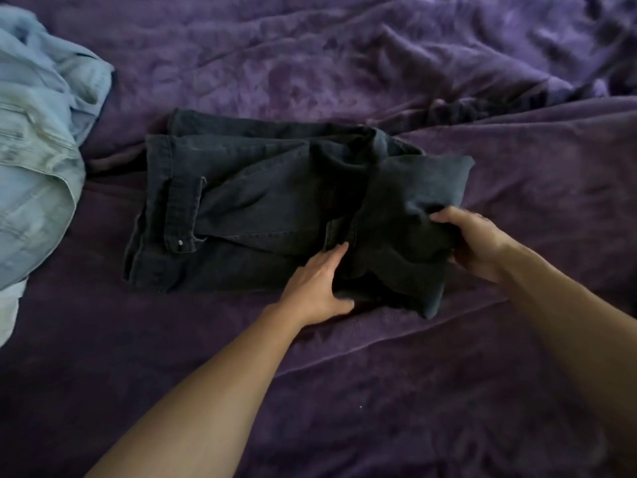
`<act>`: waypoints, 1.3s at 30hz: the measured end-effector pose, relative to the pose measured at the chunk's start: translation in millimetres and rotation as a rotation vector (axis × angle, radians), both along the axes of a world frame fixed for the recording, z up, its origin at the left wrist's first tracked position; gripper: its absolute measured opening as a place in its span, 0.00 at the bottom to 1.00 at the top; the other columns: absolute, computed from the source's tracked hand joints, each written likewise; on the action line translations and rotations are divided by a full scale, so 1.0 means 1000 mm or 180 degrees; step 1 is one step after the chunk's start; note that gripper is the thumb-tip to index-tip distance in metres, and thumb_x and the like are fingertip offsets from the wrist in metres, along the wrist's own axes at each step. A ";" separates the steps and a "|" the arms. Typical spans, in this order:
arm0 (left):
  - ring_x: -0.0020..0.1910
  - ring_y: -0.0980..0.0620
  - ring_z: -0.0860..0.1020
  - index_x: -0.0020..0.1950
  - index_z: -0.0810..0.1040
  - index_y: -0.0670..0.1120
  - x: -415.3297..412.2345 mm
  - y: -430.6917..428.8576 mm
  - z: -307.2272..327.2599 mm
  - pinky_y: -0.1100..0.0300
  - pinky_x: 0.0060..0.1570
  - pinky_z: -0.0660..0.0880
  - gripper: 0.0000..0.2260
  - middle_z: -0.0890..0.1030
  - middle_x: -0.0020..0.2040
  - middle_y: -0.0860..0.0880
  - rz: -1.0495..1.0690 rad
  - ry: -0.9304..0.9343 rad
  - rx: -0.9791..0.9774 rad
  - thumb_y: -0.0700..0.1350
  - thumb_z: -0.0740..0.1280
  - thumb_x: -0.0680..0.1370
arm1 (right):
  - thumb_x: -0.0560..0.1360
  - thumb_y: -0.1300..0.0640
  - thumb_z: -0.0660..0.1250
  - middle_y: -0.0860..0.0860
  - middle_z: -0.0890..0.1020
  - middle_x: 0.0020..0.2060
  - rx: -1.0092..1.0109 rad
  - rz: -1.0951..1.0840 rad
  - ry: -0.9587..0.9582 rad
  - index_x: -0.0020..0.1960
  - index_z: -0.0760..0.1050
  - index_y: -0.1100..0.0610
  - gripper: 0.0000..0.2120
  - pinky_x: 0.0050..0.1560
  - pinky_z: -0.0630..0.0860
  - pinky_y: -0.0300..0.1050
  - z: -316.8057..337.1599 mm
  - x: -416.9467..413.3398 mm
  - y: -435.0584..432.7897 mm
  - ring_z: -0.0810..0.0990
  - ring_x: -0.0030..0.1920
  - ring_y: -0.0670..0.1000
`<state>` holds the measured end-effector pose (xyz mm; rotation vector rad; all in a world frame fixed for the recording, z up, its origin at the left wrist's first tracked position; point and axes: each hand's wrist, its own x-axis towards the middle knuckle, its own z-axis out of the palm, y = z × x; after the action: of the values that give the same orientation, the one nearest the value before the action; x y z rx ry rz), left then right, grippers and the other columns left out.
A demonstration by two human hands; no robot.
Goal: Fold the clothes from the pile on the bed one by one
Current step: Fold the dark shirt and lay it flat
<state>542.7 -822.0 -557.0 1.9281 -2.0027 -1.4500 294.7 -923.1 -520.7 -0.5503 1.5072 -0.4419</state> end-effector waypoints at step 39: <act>0.68 0.36 0.65 0.78 0.50 0.46 0.221 -0.024 -0.027 0.40 0.62 0.65 0.37 0.64 0.72 0.38 0.2495 -0.1092 -0.0478 0.67 0.53 0.77 | 0.72 0.30 0.59 0.55 0.49 0.78 -0.1586 0.1640 0.2092 0.77 0.43 0.39 0.40 0.68 0.64 0.57 -0.057 0.254 0.023 0.61 0.73 0.61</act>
<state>763.6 -846.0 -583.7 2.5671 -1.1128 -0.7894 549.1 -899.9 -577.4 -1.5498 1.7851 -0.2305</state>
